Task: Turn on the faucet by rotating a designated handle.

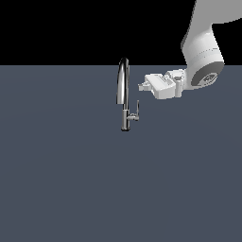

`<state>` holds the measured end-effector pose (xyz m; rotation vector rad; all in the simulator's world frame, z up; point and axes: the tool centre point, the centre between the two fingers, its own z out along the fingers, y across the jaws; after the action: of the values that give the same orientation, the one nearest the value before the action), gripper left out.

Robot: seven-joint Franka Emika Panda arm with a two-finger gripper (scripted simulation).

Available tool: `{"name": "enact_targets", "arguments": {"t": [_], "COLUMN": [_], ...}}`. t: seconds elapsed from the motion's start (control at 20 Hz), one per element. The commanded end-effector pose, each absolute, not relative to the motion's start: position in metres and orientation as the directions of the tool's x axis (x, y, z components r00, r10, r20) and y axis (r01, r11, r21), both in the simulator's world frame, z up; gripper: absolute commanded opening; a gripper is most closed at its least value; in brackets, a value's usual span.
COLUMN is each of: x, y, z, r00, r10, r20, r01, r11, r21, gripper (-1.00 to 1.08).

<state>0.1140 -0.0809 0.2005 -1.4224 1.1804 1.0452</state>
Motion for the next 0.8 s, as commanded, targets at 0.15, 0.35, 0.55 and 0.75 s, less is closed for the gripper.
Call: {"name": "enact_targets", "arguments": {"t": [0.15,0.35,0.55,0.75], "x": [0.123,0.125,0.126,0.127], "y": [-0.081,-0.079,-0.078,-0.077], "z": [0.160,0.140,0.129,0.128], "r00": [0.069,0.027,0.006,0.005], "r10": [-0.068,-0.026,-0.003,-0.001], "r20": [-0.995,-0.999,-1.000,-1.000], "r01": [-0.996,-0.995,-0.993,-0.993], "r11": [0.048,0.096,0.119,0.121], "r21": [-0.073,-0.029,-0.006,-0.005], "gripper": [-1.00,-1.00,-1.00,-1.00]}}
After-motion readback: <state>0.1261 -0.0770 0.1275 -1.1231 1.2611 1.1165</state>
